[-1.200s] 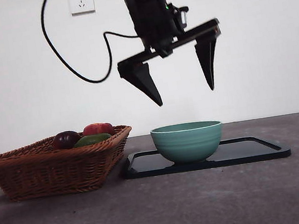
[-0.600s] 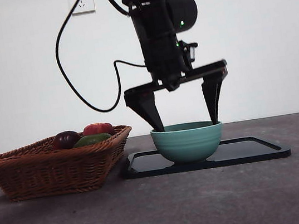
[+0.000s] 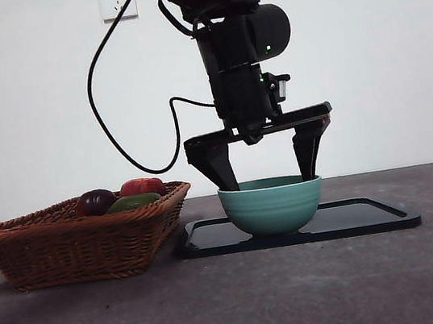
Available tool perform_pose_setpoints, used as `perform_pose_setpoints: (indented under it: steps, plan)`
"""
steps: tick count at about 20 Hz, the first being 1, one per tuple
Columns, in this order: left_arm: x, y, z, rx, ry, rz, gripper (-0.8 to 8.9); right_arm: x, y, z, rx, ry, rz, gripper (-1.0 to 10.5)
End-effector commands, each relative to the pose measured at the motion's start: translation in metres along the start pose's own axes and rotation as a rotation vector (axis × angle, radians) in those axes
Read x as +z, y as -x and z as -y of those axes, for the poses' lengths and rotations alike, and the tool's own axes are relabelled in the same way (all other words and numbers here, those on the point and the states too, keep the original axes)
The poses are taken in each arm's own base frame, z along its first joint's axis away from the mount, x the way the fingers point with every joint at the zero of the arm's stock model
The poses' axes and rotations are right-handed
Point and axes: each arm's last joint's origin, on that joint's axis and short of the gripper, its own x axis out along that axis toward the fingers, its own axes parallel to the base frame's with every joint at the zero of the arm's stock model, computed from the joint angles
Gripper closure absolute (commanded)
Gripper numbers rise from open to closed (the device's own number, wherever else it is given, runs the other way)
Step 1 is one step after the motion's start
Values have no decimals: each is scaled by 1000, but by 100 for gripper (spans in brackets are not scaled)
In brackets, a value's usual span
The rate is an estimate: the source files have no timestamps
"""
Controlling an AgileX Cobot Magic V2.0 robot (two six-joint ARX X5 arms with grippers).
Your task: Pick up the wifruite, put it on the bowl, pick up the plate, put it on desk
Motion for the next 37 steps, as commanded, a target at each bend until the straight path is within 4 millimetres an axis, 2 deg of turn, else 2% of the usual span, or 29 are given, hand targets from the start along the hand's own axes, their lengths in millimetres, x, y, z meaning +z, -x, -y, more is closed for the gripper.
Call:
perform_pose_setpoints:
  steps: [1, 9, 11, 16, 19, 22, 25, 28, 31, 33, 37]
  plan:
    - [4, -8, 3, 19, -21, 15, 327, 2, 1, -1, 8, -3, 10, 358]
    - [4, -10, 4, 19, -20, 18, 340, 2, 1, -1, 8, -3, 10, 358]
    - [3, -14, 4, 21, -21, 8, 383, 2, 1, -1, 8, -3, 10, 358]
    - [0, -26, 4, 30, -25, -36, 391, 2, 1, -1, 8, -3, 10, 358]
    - [1, -25, 4, 28, -25, -25, 543, 2, 1, -1, 8, -3, 10, 358]
    - [4, -19, 4, 25, -29, -12, 544, 2, 1, -1, 8, -2, 10, 358]
    - [13, 2, 4, 18, -34, 25, 544, 2, 1, -1, 8, -3, 10, 358]
    - [17, 40, 5, 15, -35, 31, 544, 2, 1, -1, 8, -3, 10, 359]
    - [14, 79, 4, 19, -66, 13, 544, 2, 1, -1, 8, -3, 9, 358]
    - [14, 100, 5, 8, -100, 60, 545, 2, 1, -1, 8, -3, 9, 359]
    - [6, 143, -5, 1, -87, 115, 545, 1, 1, -1, 8, -3, 9, 359]
